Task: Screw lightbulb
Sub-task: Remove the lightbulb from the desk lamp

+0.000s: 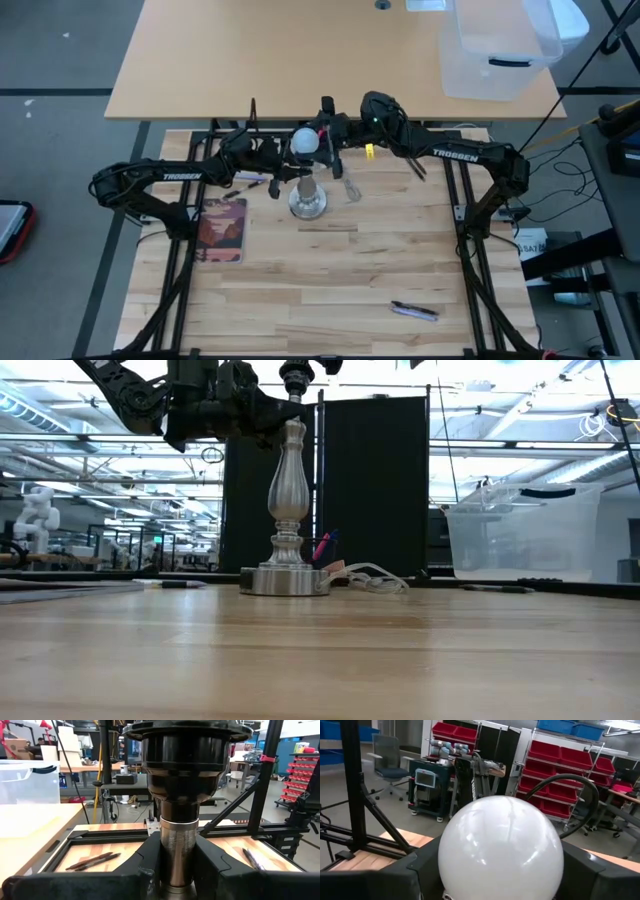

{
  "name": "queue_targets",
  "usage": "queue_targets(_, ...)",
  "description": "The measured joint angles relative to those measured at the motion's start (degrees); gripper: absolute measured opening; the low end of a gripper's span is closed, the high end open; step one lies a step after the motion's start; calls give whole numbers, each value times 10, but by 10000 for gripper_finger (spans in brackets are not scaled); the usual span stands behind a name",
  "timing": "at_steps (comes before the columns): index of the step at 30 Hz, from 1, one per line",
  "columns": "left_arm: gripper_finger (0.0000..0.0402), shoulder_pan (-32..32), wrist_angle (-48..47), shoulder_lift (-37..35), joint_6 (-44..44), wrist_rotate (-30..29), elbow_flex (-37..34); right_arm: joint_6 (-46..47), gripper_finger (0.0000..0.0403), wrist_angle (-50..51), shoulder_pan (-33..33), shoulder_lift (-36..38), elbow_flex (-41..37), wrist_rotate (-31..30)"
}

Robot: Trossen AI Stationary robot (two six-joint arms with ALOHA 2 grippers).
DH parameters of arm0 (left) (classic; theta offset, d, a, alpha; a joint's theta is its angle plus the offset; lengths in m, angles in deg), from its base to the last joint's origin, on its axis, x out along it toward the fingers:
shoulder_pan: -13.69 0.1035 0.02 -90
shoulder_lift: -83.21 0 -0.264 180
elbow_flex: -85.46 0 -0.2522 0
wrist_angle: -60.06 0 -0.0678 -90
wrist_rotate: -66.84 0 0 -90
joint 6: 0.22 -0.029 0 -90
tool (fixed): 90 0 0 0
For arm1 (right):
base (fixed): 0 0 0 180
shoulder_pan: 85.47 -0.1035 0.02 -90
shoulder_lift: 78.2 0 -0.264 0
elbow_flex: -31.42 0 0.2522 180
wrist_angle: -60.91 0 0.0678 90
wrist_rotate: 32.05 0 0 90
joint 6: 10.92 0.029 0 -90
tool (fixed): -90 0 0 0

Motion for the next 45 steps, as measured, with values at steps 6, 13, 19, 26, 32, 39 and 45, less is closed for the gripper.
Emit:
queue_targets(6, 74, 0, 0, 0, 4, 0, 0, -6, 283, -15, -3, 0, -1, -2)
queue_targets(13, 74, -1, -4, -1, 10, 1, -2, -4, 310, -54, -16, 4, 1, -59)
queue_targets(19, 74, -1, -5, -1, 10, -2, -2, 17, 330, -93, -25, 4, 1, -76)
queue_targets(26, 74, -1, -5, -1, 10, -6, -2, -2, 336, -87, -46, 19, 27, -111)
queue_targets(32, 74, -1, -5, -1, 10, -8, -1, -61, 336, -4, -78, 54, 33, -177)
queue_targets(39, 74, -1, -6, -1, 9, -10, -1, -84, 336, 33, -110, 59, 32, -295)
queue_targets(45, 74, -1, -6, -1, 10, -17, -1, -40, 336, 22, -118, 55, 5, -342)
